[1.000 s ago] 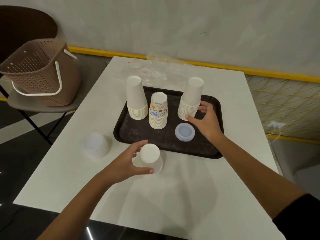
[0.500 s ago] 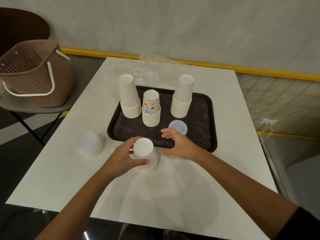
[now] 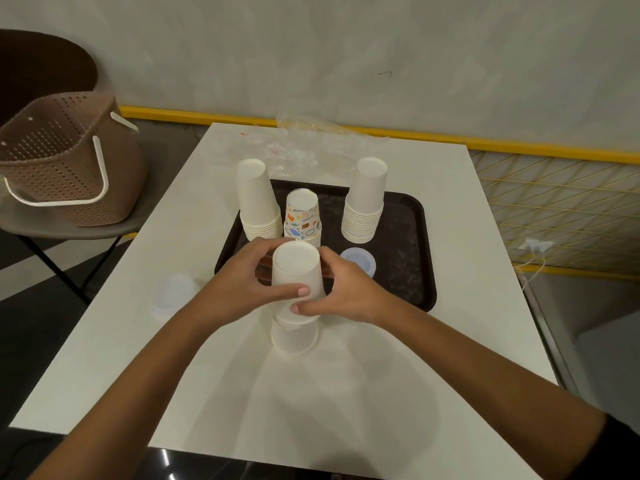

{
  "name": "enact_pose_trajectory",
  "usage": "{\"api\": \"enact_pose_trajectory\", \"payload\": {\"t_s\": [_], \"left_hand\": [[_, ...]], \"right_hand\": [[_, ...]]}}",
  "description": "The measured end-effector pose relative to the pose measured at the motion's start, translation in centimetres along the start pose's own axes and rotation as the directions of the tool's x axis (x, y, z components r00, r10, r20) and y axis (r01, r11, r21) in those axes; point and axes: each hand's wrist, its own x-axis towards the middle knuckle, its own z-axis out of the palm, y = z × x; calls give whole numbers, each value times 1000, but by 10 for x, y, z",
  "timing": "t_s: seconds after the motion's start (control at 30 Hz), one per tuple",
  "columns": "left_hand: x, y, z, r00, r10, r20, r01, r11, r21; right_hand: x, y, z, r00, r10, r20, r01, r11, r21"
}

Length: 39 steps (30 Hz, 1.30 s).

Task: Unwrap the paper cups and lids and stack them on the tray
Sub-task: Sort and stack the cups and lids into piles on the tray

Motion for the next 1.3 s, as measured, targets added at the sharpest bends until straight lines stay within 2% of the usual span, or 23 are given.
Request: {"api": "enact_pose_trajectory", "payload": {"t_s": [0.1, 0.23, 0.4, 0.53, 0.83, 1.17, 1.3], "left_hand": [[1, 2, -7, 1000, -1, -32, -3, 993, -120], [5, -4, -13, 997, -18, -71, 11, 995, -99], [9, -13, -17, 997, -51, -63, 47, 997, -63], [8, -21, -16, 997, -69, -43, 66, 996, -51], [-5, -40, -16, 989, -146, 5, 147, 988, -46], [-19, -50, -5, 985, -164, 46, 165, 986, -26], [-24, -61, 12, 974, -194, 114, 195, 981, 3]], "right_hand": [[0, -10, -15, 995, -29, -99, 30, 1000, 5], [10, -24, -49, 953, -51, -297, 57, 998, 11], [44, -22, -90, 833, -90, -546, 42, 994, -100], [75, -9, -115, 727, -77, -683, 4, 994, -108], [108, 35, -113, 766, 103, -635, -199, 977, -82], [101, 47, -105, 780, 174, -601, -227, 974, -14], [85, 53, -100, 756, 186, -628, -228, 974, 14]]}}
